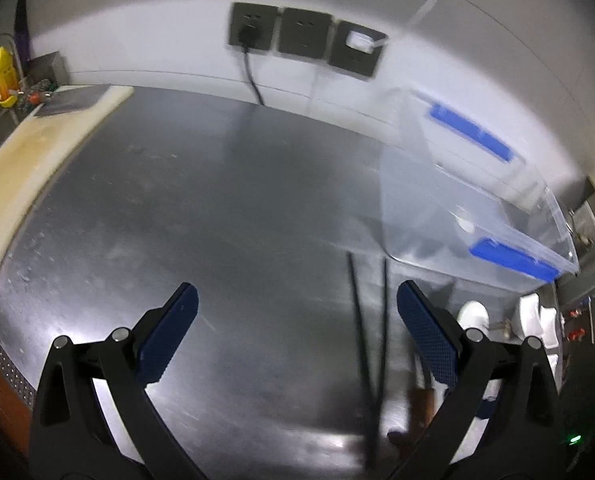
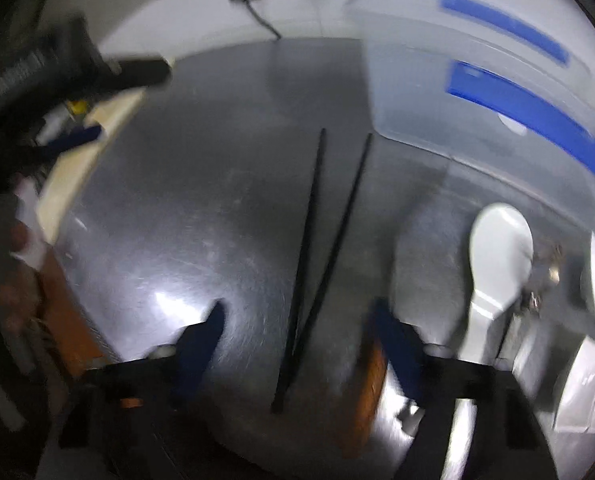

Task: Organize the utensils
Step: 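Grasp one black chopstick with the right gripper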

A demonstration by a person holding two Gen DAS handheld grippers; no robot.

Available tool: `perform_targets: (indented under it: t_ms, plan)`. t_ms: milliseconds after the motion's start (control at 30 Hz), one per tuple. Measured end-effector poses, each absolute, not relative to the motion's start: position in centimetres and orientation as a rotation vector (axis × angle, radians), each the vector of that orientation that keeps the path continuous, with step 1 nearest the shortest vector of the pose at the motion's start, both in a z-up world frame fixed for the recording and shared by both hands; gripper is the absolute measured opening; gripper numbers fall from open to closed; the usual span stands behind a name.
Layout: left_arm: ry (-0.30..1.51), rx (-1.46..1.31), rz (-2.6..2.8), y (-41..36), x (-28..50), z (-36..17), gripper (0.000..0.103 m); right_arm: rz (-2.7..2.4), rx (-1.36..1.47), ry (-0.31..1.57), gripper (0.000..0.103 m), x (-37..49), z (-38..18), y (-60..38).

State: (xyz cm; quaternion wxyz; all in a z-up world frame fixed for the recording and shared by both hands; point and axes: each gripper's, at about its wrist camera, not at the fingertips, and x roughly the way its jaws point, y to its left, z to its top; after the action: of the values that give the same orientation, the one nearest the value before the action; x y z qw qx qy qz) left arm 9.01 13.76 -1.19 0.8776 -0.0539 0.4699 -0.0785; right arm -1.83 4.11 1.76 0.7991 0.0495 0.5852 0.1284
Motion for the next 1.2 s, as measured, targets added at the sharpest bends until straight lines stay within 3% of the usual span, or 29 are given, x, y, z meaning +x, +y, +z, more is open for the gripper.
perform_targets:
  t_ms: [33,100,200,367,600,1067,1200]
  plan:
    - [0.978,-0.121,-0.154,14.7,9.5,-1.3,0.096,0.273,0.091,1.275,0.058,-1.1,1.1,5.0]
    - [0.978,-0.143,-0.14,16.4,10.5,-1.5,0.096,0.294,0.117,1.314,0.041,0.3,-0.2,6.1]
    - [0.979,-0.167,-0.134,18.3,11.7,-1.9,0.096,0.28,0.154,1.382,0.028,1.6,-2.0,7.2]
    - [1.006,-0.21,-0.149,20.5,13.3,-3.2,0.096,0.192,0.128,1.408,0.026,2.3,-2.2,7.8]
    - [1.057,-0.241,-0.186,21.1,14.6,-4.8,0.096,0.131,0.125,1.433,0.011,2.5,-2.7,7.5]
    - [1.081,-0.232,-0.252,20.1,14.8,-5.8,0.096,0.068,0.103,1.433,0.014,0.3,-1.9,7.0]
    - [1.088,-0.224,-0.261,19.7,14.7,-6.1,0.096,0.06,0.117,1.44,0.031,-0.1,-2.7,7.1]
